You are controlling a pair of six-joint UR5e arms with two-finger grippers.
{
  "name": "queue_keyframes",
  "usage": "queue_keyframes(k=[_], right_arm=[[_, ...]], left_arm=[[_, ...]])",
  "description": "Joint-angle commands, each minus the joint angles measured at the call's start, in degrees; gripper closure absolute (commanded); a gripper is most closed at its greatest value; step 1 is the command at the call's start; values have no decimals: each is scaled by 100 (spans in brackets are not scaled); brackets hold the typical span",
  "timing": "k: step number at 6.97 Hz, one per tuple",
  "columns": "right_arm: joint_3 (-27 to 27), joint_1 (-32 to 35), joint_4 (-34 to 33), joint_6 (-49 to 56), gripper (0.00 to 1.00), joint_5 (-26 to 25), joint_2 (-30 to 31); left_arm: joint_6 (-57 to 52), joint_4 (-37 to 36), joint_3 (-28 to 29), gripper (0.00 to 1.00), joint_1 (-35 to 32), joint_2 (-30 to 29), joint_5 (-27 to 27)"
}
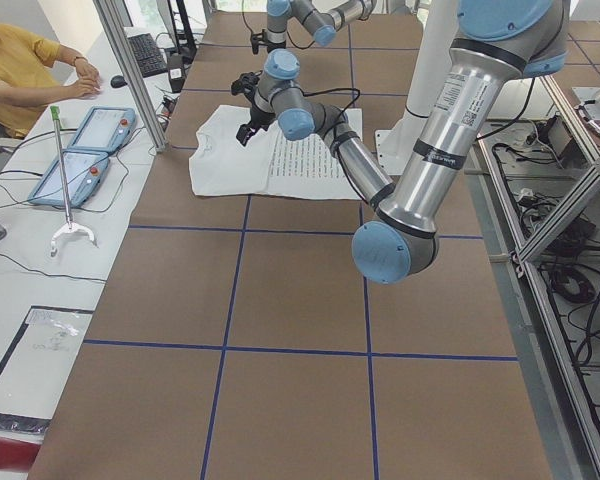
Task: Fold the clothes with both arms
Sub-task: 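Move both grippers down to the shirt hem corners nearest the robot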
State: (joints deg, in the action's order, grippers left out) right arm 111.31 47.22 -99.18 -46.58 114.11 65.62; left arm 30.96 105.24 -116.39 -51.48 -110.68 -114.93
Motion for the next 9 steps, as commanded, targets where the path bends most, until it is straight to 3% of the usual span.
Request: queue_keyframes(k=[1,2,3,4,5,7,9], right_arm=[[1563,-211,265,-1610,0,111,879],[1726,-466,1024,-2401,0,50,1239],[1849,-825,1771,-2879,0,-211,1687],[2190,-1429,1840,-3345,0,-745,2065],[2454,-2262,1849,-3706,0,-1664,2443],[2501,-3311,1867,-4358,0,-2600,2648],[2483,-3823,2592,-4763,0,-2979,2998]], left_arm=[[1170,31,-942,0,503,877,31],[1732,40,-1173,0,916,986,58],[2347,40,-1349,0,1530,1135,511],[3075,40,-1447,0,2214,1189,985],[3866,75,-1465,0,3004,1276,1573],[5047,460,-1360,0,4238,1696,2533],[5506,1562,-512,0,4637,1953,2896]])
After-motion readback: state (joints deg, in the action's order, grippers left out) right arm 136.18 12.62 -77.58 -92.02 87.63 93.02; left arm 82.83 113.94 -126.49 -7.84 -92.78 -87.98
